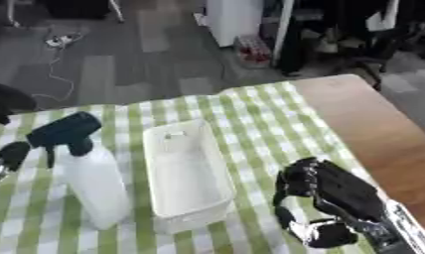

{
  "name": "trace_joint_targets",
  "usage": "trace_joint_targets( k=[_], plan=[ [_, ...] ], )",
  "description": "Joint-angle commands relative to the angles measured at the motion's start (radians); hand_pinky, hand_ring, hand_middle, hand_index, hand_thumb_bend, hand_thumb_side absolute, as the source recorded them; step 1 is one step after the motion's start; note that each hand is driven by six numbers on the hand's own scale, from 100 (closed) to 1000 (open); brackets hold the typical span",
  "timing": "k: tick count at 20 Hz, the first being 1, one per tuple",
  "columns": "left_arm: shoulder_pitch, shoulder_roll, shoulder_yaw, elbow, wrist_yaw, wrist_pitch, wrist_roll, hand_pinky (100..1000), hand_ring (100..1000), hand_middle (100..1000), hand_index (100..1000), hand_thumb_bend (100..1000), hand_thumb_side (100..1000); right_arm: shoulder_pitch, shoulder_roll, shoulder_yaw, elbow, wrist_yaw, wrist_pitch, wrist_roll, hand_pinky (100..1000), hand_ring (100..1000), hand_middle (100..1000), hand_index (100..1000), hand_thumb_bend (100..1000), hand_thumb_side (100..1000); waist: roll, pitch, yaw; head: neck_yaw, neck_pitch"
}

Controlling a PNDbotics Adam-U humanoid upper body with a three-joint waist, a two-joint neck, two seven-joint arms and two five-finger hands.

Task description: Pick up objects on the table and place them in the box.

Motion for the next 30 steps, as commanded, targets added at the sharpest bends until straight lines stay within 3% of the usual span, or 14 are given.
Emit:
trace_joint_targets(
  k=[1,8,19,30],
  plan=[
    [-0.027,0.047,0.003,-0.013,0.013,-0.012,-0.030,665,680,821,890,100,1000,-0.010,-0.022,-0.006,-0.014,-0.010,-0.002,0.009,389,446,472,549,100,874,0.005,-0.009,-0.003,0.017,0.010],
    [-0.056,0.079,-0.014,-0.013,0.018,-0.040,-0.064,691,696,830,887,100,1000,-0.009,-0.025,-0.002,-0.014,-0.016,-0.001,0.023,388,446,472,549,100,877,0.008,-0.011,0.000,0.038,0.029],
    [-0.131,0.107,-0.055,0.010,0.079,-0.020,-0.156,711,712,841,885,110,1000,-0.018,-0.038,-0.002,-0.014,-0.029,-0.004,0.037,388,446,472,549,100,880,0.020,-0.014,-0.016,0.071,0.034],
    [-0.199,0.114,-0.091,0.061,0.084,-0.012,-0.233,742,737,859,885,122,1000,-0.038,-0.052,-0.003,-0.014,-0.059,-0.010,0.064,388,445,471,549,100,883,0.033,-0.016,-0.034,0.120,0.059]
  ],
)
